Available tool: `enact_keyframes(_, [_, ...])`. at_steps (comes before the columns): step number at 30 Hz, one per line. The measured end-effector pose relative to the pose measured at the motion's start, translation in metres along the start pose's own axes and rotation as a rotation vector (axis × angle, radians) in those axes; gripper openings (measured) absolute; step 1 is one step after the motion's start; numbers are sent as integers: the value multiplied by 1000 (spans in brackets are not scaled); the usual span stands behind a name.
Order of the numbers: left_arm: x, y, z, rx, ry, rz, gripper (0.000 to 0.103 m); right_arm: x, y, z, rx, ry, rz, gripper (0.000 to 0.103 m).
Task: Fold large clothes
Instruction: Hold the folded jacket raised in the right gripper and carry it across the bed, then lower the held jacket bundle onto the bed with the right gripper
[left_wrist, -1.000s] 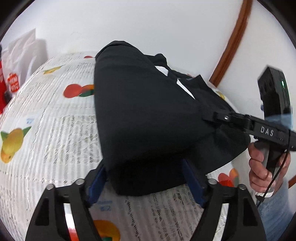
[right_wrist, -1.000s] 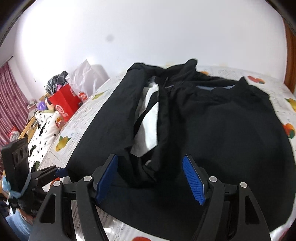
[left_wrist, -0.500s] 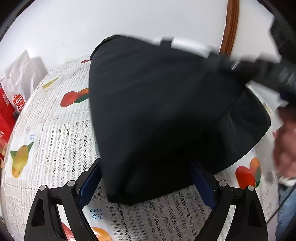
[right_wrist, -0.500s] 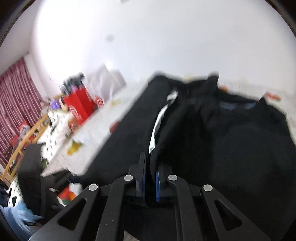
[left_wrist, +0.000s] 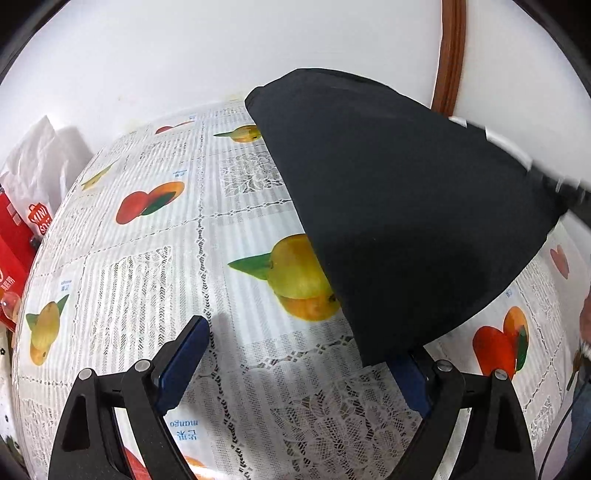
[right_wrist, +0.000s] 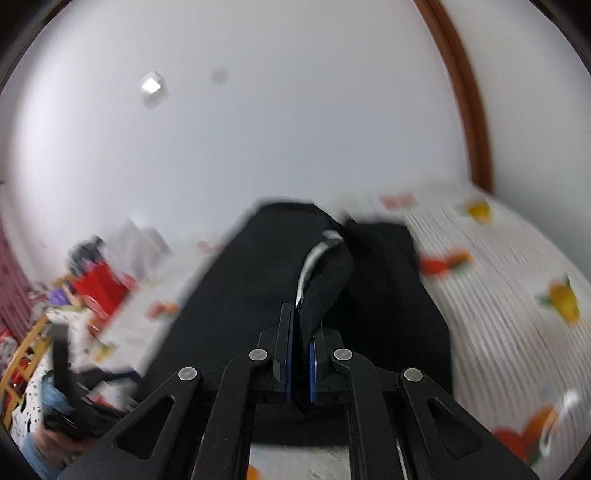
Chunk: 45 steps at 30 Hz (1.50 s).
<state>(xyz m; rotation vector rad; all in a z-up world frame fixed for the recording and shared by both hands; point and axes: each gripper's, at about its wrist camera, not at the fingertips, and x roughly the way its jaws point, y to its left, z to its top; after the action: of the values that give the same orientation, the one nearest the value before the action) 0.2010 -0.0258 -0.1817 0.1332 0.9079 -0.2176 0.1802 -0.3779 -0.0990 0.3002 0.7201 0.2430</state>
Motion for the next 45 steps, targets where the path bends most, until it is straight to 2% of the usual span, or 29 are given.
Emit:
enact_keyframes(2, [-1, -1, 1, -7, -2, -22, 89, 8, -10, -10, 19, 62, -13, 10])
enact_keyframes(5, [-4, -7, 4, -12, -17, -73, 89, 12, -17, -14, 32, 91, -18, 28])
enact_keyframes(7, [-3, -8, 5, -15, -19, -90, 89, 15, -19, -12, 41, 104, 7, 58])
enact_keyframes(8, [-1, -11, 7, -19, -16, -94, 89, 18, -20, -11, 53, 111, 14, 63])
enact_keyframes(11, [6, -25, 12, -14, 4, -111, 89, 36, -16, -4, 61, 137, 21, 66])
enact_keyframes(13, [8, -35, 12, 12, 12, -84, 89, 46, -12, -1, 32, 165, -16, 65])
enact_keyframes(15, [11, -43, 12, 39, 17, -26, 92, 55, -1, 4, -12, 188, -71, 51])
enact_keyframes(17, [11, -44, 12, 28, 23, -17, 92, 58, 11, 9, -69, 192, -105, 16])
enact_keyframes(19, [12, -46, 13, 37, 23, -14, 92, 54, 21, 16, -128, 172, -94, 8])
enact_keyframes(22, [11, -44, 10, 29, 22, -8, 92, 24, 21, 29, -158, 39, -12, 6])
enact_keyframes(23, [13, -45, 11, 26, 22, -8, 92, 9, 12, 34, -116, -27, 36, 6])
enact_keyframes(25, [14, -45, 12, 24, 21, -6, 92, -8, -7, 36, -28, -100, 87, 6])
enact_keyframes(27, [14, -45, 12, 21, 22, -5, 92, -12, -19, 32, 2, -130, 21, 6])
enact_keyframes(29, [14, -46, 12, 22, 19, -4, 92, -3, -27, 25, 8, -92, -57, 6])
enact_keyframes(32, [16, -45, 14, 25, 20, -2, 92, 16, -41, 13, 47, 9, -122, 7])
enact_keyframes(34, [15, -46, 15, 22, 19, -16, 89, 21, -43, 9, 55, 35, -130, 11])
enact_keyframes(38, [19, -51, 20, 18, 24, -62, 89, 24, -38, 14, 67, 59, -91, 23])
enact_keyframes(40, [21, -57, 20, 25, 21, -44, 90, 32, -35, 17, 57, 89, -99, 27])
enact_keyframes(42, [21, -60, 20, 37, 17, -25, 90, 39, -28, 20, 14, 131, -143, 24])
enact_keyframes(43, [20, -61, 22, 34, 20, -27, 90, 38, -26, 22, -7, 129, -144, 7])
enact_keyframes(45, [19, -62, 24, 31, 18, -28, 90, 21, -25, 27, -15, 43, -80, 6])
